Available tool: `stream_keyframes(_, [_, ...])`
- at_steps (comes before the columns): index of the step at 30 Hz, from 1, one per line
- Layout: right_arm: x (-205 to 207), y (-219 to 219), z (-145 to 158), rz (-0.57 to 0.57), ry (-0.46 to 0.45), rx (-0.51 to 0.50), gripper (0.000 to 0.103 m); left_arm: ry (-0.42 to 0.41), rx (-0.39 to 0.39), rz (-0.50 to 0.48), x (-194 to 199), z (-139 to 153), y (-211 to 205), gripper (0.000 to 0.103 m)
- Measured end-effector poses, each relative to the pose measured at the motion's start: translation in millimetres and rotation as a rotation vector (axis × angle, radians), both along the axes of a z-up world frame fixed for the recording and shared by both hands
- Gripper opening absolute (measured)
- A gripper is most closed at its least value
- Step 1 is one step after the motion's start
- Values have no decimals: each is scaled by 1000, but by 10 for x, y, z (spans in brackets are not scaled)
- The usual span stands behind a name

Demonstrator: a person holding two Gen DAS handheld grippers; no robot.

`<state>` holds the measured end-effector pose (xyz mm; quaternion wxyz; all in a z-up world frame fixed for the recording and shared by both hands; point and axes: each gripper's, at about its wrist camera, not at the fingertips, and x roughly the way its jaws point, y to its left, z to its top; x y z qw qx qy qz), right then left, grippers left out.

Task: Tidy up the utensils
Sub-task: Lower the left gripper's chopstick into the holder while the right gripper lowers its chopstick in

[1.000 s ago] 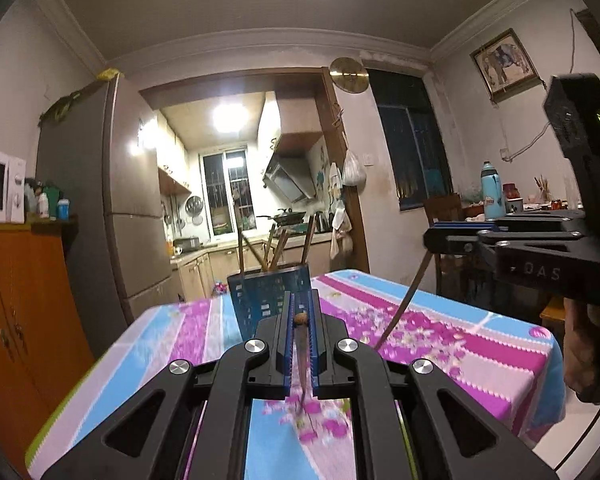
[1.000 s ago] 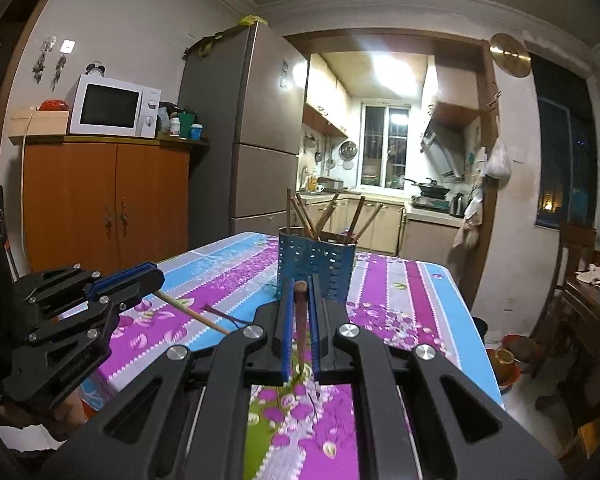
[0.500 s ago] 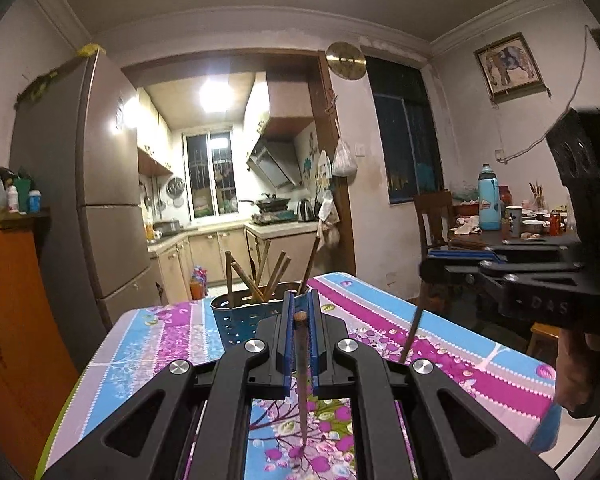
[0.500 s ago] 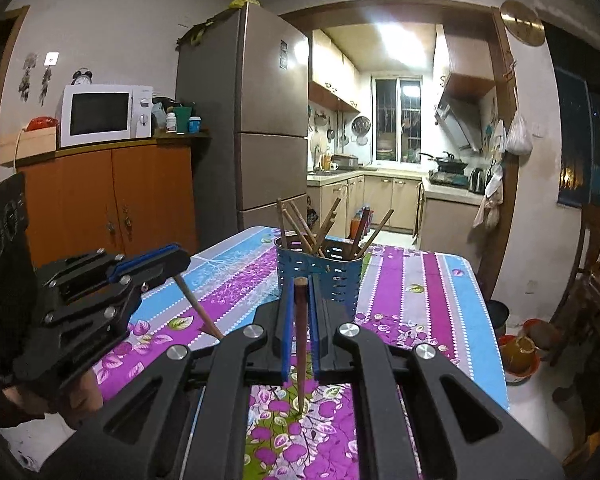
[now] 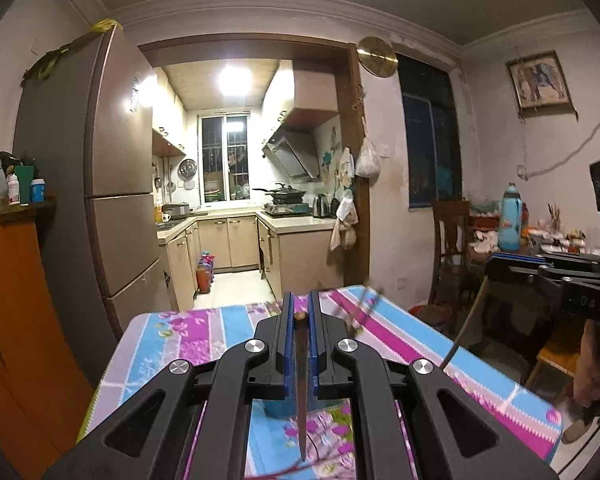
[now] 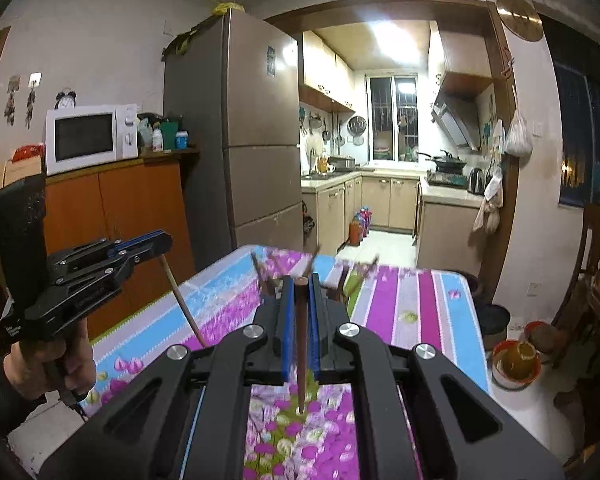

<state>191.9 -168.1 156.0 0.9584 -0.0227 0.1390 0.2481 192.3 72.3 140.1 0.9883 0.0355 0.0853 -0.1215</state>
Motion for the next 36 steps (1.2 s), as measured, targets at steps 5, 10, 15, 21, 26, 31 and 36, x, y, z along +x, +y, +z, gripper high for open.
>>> stream_keyframes(5, [244, 2, 421, 0, -12, 15, 6, -17, -29, 23, 228, 434, 178, 8])
stream_keyframes(10, [513, 26, 741, -5, -15, 27, 5, -43, -37, 35, 402, 788, 254, 8])
stream_keyframes(15, [725, 69, 989, -16, -35, 28, 6, -60, -40, 47, 621, 1054, 264, 8])
stream_keyframes(21, [1025, 111, 1017, -30, -18, 32, 6, -57, -49, 37, 902, 1111, 204, 8])
stream_keyframes(26, [1214, 160, 847, -35, 11, 24, 6, -53, -36, 29, 1090, 1018, 117, 8])
stream_keyframes(31, [1391, 177, 686, -39, 48, 21, 6, -35, -45, 30, 1266, 913, 129, 8])
stream_keyframes(36, [1486, 266, 520, -36, 84, -2, 6, -10, -43, 37, 1424, 765, 173, 8])
